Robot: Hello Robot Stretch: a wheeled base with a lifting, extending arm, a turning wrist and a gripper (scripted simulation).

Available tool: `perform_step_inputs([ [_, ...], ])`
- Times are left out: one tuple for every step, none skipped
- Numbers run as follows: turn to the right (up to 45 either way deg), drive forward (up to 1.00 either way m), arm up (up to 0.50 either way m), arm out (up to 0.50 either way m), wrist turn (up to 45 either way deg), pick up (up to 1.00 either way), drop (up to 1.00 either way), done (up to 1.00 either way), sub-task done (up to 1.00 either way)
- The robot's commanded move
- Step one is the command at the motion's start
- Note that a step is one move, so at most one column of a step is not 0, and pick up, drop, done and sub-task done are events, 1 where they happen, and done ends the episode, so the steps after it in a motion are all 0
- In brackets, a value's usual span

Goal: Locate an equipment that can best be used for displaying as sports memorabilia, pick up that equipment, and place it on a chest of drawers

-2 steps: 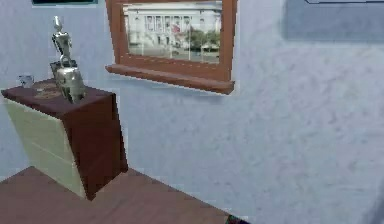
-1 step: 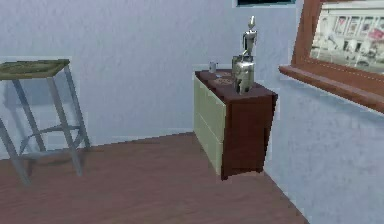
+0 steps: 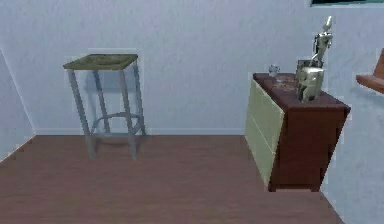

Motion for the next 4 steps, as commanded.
perform_step_inputs([
  [0.0,0.20,0.00,0.00,0.0,0.00,0.00,0.00,0.00],
  [45.0,0.00,0.00,0.00,0.0,0.00,0.00,0.00,0.00],
  [45.0,0.00,0.00,0.00,0.0,0.00,0.00,0.00,0.00],
  [0.0,0.15,0.00,0.00,0.0,0.00,0.00,0.00,0.00],
])
